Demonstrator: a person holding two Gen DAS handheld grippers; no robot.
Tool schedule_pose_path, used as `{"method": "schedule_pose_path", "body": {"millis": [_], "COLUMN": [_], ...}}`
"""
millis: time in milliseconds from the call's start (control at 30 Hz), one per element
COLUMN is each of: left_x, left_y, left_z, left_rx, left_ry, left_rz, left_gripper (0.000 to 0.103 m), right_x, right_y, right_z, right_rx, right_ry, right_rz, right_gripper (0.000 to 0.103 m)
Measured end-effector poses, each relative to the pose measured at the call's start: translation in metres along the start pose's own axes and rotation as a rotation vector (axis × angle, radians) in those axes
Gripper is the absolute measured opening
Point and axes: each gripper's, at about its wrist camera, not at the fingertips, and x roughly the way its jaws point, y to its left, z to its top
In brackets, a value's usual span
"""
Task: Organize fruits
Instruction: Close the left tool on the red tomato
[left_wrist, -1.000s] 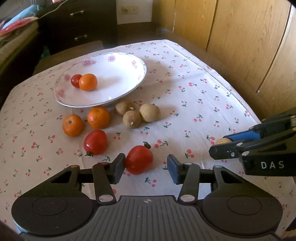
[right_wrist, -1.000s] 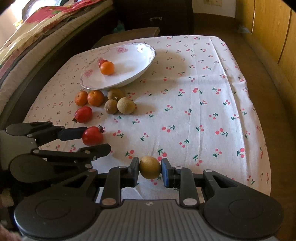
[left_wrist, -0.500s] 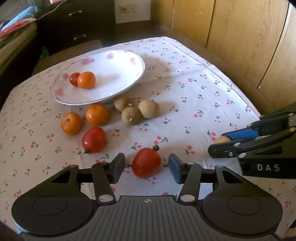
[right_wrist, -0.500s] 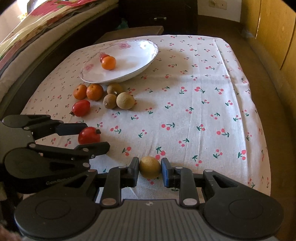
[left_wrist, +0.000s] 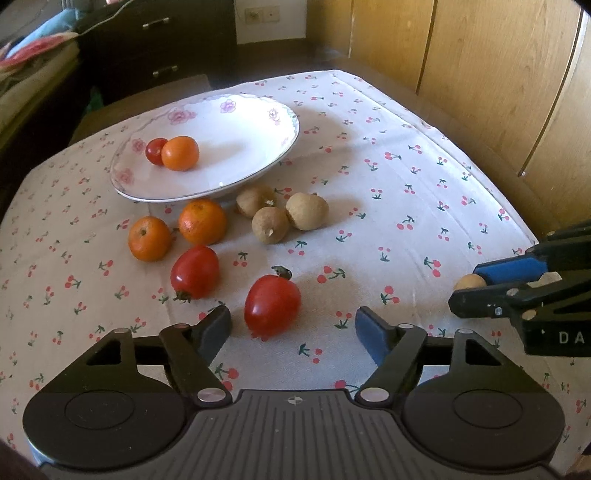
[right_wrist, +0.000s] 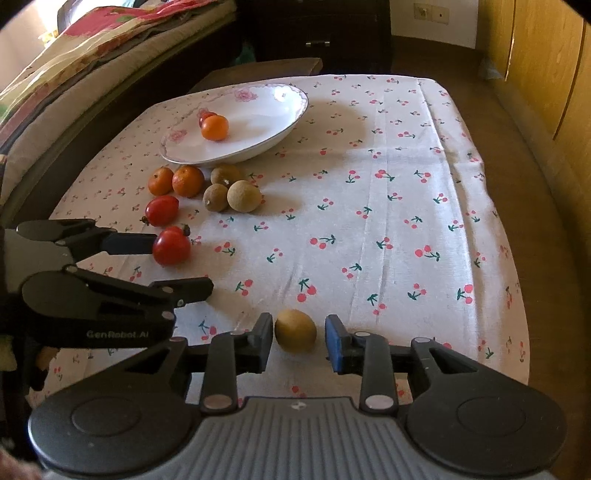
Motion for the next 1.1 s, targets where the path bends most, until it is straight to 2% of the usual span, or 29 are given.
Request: {"method": "schedule_pose_path", "body": {"millis": [100, 233, 500, 633, 700, 800, 867, 900, 1100], "left_x": [0.0, 0.001, 0.003, 0.006, 0.005, 0.001, -0.001, -0.002, -0.005], "left_y": [0.0, 0.004, 0.012, 0.01, 0.007, 0.009, 0.012, 0.014, 0.013], "left_z": [0.0, 0.002, 0.005, 0.007, 0.006, 0.004, 0.005, 0.006, 0.005], "left_rx": [0.004, -0.023, -0.075, -0.064, -0.042, -0.05, -0.068, -0.084, -0.104], "left_ry": [0.0, -0.003, -0.008, -0.009, -0.007, -0.011, -0.014, -0.01, -0.003], "left_rz": [-0.002, -0.006, -0.015, 0.0, 0.024, 0.026, 0.033, 0.024, 0.025], "left_gripper": [0.08, 0.079, 0.081, 0.08, 0.076, 0.066, 0.042, 0.038, 0.037], "right_x": [-0.002, 0.003, 0.004, 0.005, 0.005, 0.004, 0.004, 0.004, 0.005], "right_y": [0.002, 0.007, 0.007, 0.012, 0.013, 0.012, 0.014, 0.015, 0.015], "right_z": [-0.001, 0.002, 0.001, 0.0, 0.0, 0.001, 0.003, 0.002, 0.003], "right_rx": [-0.017, -0.038, -0.055, -0.086, -0.094, -0.085, -0.086, -0.091, -0.082], "right_ry": [-0.003, 0.0, 0.016, 0.022, 0.022, 0.021, 0.024, 0.024, 0.026], "right_rz": [0.003, 0.015, -0.009, -0.034, -0.055, -0.064, -0.06, -0.065, -0.067], "right_gripper": [0.034, 0.046, 0.047, 0.045, 0.039, 0.029, 0.026, 0.026, 0.026]}}
